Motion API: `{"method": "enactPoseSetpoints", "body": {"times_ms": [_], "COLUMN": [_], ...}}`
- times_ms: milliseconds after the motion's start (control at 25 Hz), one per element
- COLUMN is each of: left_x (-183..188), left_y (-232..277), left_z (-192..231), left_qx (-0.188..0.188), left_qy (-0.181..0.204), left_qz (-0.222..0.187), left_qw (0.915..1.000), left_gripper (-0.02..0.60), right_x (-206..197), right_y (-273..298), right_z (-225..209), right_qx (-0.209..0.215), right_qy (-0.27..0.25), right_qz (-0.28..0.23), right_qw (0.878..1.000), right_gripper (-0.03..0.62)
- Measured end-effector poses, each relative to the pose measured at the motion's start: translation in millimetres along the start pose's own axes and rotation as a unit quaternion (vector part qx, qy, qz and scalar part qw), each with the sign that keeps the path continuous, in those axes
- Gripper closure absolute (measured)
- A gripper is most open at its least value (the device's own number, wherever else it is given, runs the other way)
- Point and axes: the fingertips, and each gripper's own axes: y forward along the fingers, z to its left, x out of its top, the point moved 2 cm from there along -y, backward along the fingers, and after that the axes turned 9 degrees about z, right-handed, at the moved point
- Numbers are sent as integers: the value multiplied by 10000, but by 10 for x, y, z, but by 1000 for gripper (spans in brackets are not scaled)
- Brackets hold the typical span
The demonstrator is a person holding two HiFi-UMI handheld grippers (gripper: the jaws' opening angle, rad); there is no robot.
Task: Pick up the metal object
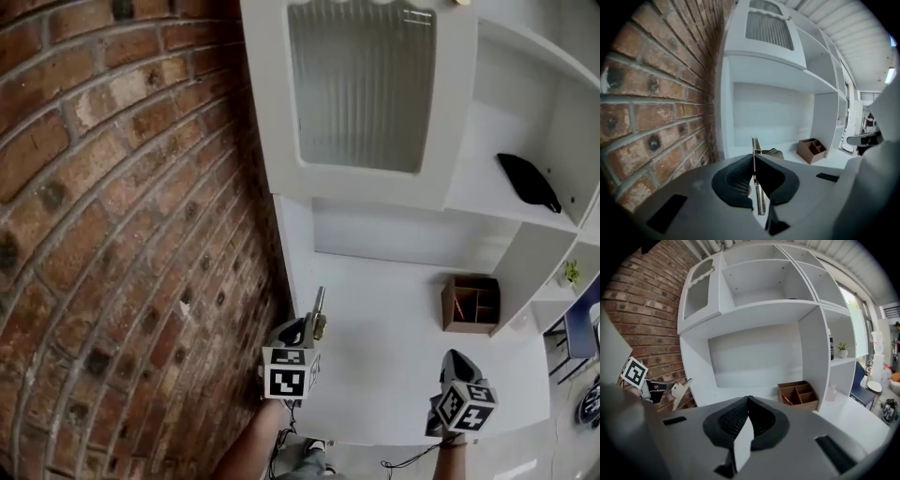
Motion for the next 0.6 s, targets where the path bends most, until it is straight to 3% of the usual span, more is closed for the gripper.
{"method": "enactPoseSetpoints", "body": {"times_ms": [160, 360, 600], "left_x": [49, 10, -76], "left_y": [-384, -800, -1045], "left_z": [140, 271, 375], "left_qx": [190, 369, 472], "left_qy": [-380, -861, -1022], "left_qz": [-701, -1400, -1663], "left_qw": [9966, 9857, 9796], "left_gripper": [566, 566, 566], "right_x": [173, 354, 402], "right_y": [-82, -220, -260], "right_z": [197, 378, 611], "right_qx": [132, 158, 336], "right_qy": [-234, -315, -343], "right_qz": [-284, -740, -895], "right_qw": [9992, 9966, 9948], "right_gripper": [592, 592, 592]}}
